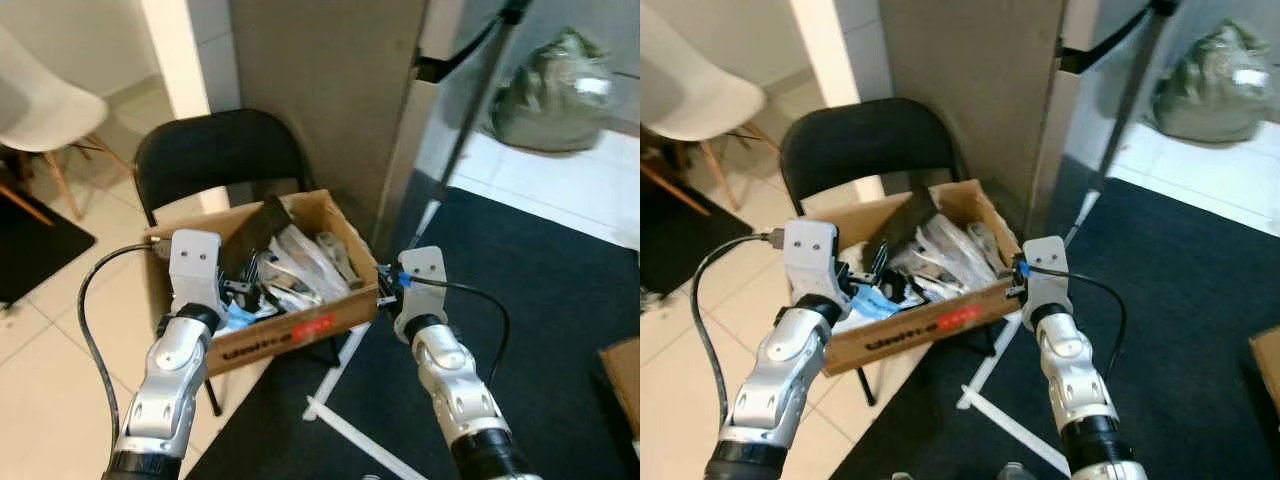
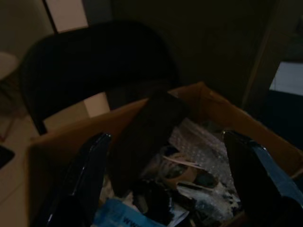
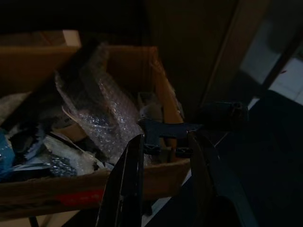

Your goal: Picking trash to rubbish bin

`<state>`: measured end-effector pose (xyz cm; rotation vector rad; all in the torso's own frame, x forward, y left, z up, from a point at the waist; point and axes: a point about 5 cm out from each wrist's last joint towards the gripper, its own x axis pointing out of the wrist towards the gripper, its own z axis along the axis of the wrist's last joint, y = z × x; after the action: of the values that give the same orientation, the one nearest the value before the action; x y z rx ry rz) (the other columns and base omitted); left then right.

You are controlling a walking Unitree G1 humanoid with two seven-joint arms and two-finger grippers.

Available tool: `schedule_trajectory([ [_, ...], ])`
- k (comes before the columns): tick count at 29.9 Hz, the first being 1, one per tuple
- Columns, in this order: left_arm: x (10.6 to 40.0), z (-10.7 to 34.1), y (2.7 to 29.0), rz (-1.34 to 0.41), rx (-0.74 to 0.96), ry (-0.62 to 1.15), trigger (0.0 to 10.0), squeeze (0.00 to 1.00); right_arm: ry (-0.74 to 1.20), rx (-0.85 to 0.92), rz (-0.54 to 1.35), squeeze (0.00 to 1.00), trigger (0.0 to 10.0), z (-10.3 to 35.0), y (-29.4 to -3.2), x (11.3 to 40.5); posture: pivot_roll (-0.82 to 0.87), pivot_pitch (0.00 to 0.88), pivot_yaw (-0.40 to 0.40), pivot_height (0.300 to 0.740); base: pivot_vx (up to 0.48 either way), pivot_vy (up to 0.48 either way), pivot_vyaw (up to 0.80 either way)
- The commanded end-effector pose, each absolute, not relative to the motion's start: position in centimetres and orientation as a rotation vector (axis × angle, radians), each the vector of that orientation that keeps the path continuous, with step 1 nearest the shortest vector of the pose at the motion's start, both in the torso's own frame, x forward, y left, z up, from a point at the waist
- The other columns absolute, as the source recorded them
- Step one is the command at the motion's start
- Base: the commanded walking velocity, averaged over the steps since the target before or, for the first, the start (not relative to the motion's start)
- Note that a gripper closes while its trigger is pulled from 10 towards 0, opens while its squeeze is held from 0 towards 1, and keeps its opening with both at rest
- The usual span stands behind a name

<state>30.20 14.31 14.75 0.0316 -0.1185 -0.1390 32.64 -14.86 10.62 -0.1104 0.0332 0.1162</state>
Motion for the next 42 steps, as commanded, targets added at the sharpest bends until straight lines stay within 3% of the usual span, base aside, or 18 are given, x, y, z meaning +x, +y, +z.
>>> schedule_trajectory([
  [1,30.1,14.7,14.1,-0.147,0.041,-0.119,10.0,0.0,0.044,-0.108,0.11,0.0,10.0,10.3,-15.3,32.5,0.04,0.128,0.004,0.74,0.368,0.0,0.0],
  [12,30.0,14.7,14.2,-0.146,0.042,-0.121,10.0,0.0,0.041,-0.121,0.14,0.0,10.0,10.3,-14.8,32.5,0.05,0.12,-0.002,0.74,0.369,0.0,0.4],
  [24,30.0,14.7,14.2,-0.144,0.04,-0.121,10.0,0.0,0.022,-0.06,0.171,0.0,10.0,10.4,-14.3,32.5,0.05,0.12,-0.003,0.74,0.357,0.0,0.0],
  [35,29.5,13.4,13.5,-0.194,0.107,-0.066,10.0,0.0,0.033,-0.072,0.17,0.0,10.0,10.2,-14.7,32.6,0.05,0.125,-0.01,0.74,0.0,0.0,0.0],
  [42,28.7,10.4,12.9,-0.326,0.171,0.108,10.0,0.0,0.137,-0.143,0.174,0.0,10.0,8.6,-14.8,33.4,0.05,0.131,-0.008,0.74,0.0,0.0,0.0],
])
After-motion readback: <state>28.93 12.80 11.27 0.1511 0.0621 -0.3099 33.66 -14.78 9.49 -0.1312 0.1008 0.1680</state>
